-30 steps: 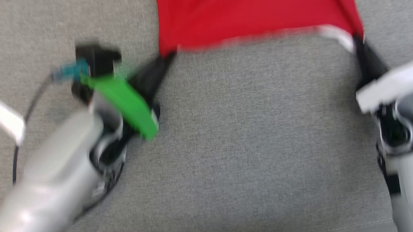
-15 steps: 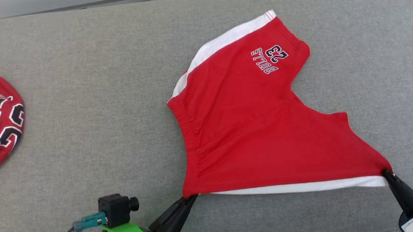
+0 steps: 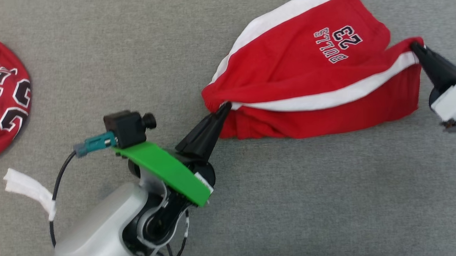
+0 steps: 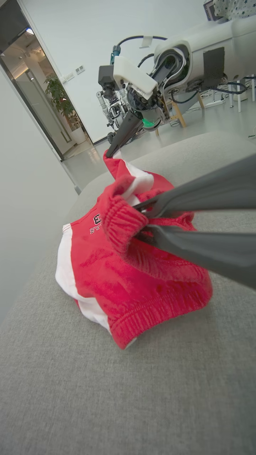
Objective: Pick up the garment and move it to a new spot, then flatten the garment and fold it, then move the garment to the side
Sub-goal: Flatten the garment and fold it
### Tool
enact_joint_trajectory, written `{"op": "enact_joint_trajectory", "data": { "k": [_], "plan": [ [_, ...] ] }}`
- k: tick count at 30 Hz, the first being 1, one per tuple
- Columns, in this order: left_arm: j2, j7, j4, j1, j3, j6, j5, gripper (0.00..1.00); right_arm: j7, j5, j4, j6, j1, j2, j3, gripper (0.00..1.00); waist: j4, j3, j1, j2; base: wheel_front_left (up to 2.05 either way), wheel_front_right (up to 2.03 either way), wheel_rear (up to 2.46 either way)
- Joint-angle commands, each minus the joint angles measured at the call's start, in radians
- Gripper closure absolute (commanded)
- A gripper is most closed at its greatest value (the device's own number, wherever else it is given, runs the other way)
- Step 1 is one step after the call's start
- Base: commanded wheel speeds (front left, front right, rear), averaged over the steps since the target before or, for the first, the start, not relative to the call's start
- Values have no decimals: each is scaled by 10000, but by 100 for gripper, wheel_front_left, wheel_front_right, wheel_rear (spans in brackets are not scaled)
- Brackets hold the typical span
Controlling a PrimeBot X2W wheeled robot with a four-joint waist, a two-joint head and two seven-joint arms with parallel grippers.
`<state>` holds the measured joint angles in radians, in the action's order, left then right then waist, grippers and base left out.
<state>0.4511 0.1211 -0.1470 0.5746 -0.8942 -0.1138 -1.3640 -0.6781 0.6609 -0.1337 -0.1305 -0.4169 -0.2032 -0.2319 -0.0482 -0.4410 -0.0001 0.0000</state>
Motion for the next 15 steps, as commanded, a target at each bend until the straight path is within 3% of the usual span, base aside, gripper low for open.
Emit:
{"op": "enact_joint_trajectory", "data": {
  "k": [1,9,15],
  "plan": [
    [-228,-109,312,479,68,-22,-40,100,-187,-216,274,-3,-614,-42,-58,100,-976,-965,1,0,0,0,0],
    [-1511,-602,2344,1930,373,123,-537,100,-981,-1374,1861,-3,-2921,-330,-110,100,-1454,-1256,1,0,0,0,0],
    [-2079,-576,3641,2539,381,294,-411,100,-969,-2087,2893,-3,-3862,-296,-256,100,-1595,-1318,1,0,0,0,0]
  ]
}}
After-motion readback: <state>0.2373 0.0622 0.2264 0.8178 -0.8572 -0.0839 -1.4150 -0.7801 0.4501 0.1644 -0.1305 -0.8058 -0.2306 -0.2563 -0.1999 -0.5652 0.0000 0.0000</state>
